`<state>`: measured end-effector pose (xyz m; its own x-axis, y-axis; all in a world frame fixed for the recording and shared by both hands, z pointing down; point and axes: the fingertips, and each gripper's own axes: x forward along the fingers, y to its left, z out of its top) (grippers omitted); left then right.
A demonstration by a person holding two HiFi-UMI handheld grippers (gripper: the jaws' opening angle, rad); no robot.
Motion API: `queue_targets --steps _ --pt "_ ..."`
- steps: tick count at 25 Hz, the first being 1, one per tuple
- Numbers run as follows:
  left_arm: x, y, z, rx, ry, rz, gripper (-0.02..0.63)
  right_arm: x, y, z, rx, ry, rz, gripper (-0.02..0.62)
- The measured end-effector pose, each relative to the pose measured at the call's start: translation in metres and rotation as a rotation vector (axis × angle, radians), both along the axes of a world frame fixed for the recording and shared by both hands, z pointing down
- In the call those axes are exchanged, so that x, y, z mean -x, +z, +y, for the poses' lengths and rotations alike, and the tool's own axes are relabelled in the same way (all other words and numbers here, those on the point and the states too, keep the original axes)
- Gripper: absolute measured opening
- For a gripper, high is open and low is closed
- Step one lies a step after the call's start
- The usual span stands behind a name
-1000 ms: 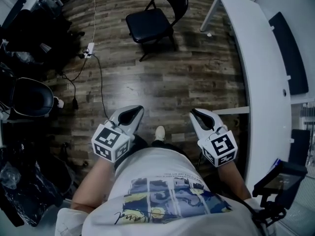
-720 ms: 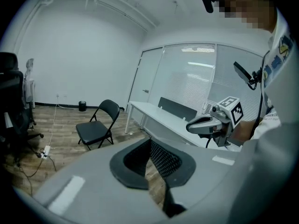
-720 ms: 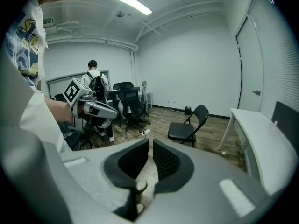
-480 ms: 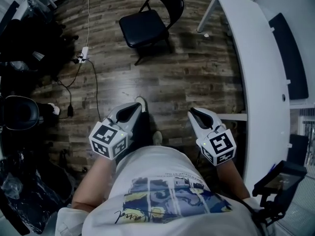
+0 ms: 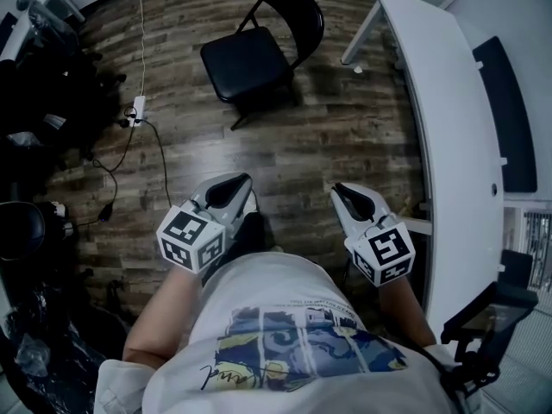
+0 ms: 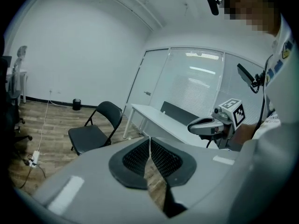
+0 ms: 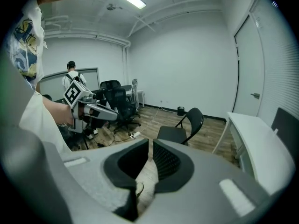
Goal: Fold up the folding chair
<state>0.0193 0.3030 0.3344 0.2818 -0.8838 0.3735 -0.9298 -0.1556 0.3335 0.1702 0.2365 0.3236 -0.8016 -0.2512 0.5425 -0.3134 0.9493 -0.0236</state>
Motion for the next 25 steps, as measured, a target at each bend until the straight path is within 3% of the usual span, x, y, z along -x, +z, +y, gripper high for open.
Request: queue_targets --steps 6,10,18,25 --pt "0.052 0.004 -0.042 0.006 0.001 0.028 0.031 0.052 -0.002 -0.044 0.0 0.01 -0.003 0.02" --pt "0.077 0.005 -0.058 -0.001 0.027 0.097 0.043 0.086 -0.001 -0.064 0.008 0.031 -0.004 0.026" --pt "0.119 0.033 -0.115 0.013 0.016 0.163 0.071 0.126 0.019 -0.135 0.035 0.033 0.03 0.049" --pt "0.161 0.045 -0.108 0.029 -0.046 0.231 0.1 0.151 0.017 -0.16 0.029 0.045 0.061 0.069"
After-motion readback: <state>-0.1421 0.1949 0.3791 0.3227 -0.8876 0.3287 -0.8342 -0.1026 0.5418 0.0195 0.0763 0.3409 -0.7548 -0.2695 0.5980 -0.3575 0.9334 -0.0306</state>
